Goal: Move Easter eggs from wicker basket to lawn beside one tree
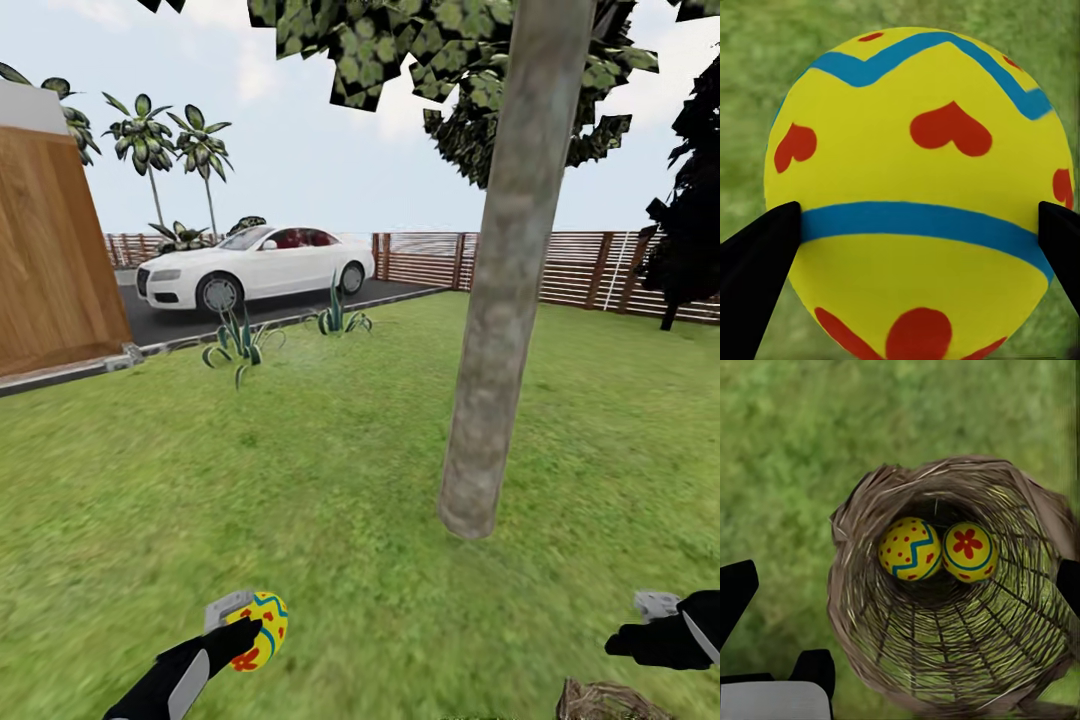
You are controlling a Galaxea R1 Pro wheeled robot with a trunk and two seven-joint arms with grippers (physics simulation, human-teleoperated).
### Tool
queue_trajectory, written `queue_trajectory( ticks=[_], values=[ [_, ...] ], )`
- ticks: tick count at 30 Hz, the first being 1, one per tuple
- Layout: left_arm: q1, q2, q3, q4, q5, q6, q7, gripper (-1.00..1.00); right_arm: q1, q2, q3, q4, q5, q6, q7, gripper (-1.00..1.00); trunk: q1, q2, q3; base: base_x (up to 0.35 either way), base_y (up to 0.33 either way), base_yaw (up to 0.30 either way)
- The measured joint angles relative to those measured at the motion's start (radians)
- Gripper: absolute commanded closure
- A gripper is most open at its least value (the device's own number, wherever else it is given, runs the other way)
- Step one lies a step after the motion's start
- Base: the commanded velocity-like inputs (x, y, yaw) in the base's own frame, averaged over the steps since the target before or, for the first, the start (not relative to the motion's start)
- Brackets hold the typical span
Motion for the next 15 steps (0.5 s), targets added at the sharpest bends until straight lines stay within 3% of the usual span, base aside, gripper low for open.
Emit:
queue_trajectory(
  ticks=[8,15],
  values=[
    [0.000,-0.005,0.000,0.002,-0.002,0.000,0.000,1.00,0.000,-0.019,-0.001,0.000,0.001,0.000,0.001,-1.00,0.000,0.000,0.006,0.000,0.000,-0.257],
    [0.000,-0.005,0.000,0.002,-0.001,0.000,0.000,1.00,0.000,-0.026,0.000,0.000,0.001,-0.002,0.000,-1.00,0.000,0.000,0.007,0.000,0.000,-0.013]
  ],
)
